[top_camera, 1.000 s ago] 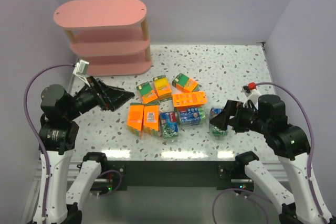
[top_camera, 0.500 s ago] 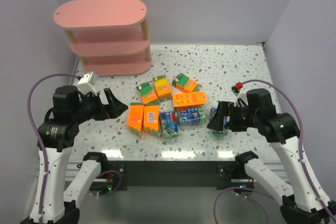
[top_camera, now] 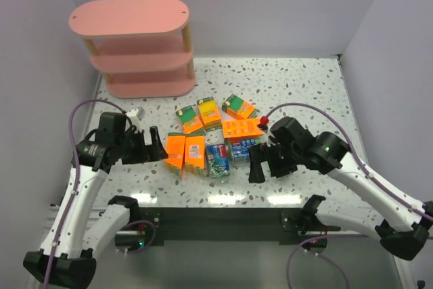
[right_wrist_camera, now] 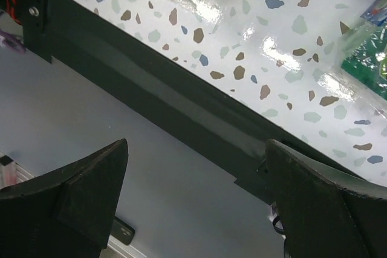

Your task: Place and organize the cleaning sponges onto the shelf

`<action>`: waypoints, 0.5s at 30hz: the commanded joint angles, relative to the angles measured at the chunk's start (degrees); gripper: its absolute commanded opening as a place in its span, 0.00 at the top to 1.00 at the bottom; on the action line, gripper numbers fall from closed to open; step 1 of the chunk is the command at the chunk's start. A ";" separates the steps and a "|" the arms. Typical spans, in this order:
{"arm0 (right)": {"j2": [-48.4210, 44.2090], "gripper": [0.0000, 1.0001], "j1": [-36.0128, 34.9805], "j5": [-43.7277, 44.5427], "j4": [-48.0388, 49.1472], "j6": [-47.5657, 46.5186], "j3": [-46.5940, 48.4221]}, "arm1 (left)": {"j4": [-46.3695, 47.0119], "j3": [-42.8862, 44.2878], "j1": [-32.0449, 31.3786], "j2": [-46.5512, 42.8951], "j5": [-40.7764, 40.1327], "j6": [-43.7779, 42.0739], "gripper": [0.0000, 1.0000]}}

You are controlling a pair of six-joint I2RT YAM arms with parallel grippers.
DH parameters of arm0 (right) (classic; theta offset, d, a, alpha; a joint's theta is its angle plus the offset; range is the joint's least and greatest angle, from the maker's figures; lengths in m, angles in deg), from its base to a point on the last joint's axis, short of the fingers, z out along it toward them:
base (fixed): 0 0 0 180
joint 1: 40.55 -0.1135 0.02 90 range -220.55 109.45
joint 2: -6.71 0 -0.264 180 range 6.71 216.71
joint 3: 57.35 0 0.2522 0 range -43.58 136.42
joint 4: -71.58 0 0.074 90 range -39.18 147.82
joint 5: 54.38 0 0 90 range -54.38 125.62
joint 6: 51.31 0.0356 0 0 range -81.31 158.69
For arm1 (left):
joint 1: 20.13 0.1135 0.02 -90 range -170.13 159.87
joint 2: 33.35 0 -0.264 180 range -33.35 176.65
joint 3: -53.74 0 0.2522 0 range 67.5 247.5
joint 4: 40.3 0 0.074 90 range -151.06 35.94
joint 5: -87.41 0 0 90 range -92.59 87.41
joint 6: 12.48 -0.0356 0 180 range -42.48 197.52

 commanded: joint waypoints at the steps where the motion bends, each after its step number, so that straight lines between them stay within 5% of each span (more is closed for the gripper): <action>1: 3.54 0.01 -7.23 7.94 2.43 4.27 4.02 | 6.17 -2.53 -2.51 2.73 0.01 -1.83 0.00; 6: 9.96 0.01 -15.86 15.85 4.19 9.45 8.42 | 12.68 -4.38 -3.04 5.72 0.10 -2.80 0.00; 9: 11.98 0.10 -19.29 19.54 5.24 12.71 9.65 | 14.36 -4.30 -3.13 8.27 -0.77 -3.59 0.02; 12: 13.04 0.40 -21.31 20.08 9.72 15.52 10.09 | 12.78 -1.85 -3.04 8.19 -6.39 -2.37 0.03; 13: 14.09 0.69 -22.63 20.43 10.86 15.96 10.44 | 12.43 -1.05 -3.04 7.40 -8.41 -1.32 0.04; 15: 16.81 0.95 -24.30 24.10 11.31 16.14 13.77 | 11.37 1.58 -3.04 4.15 -10.09 -0.17 0.07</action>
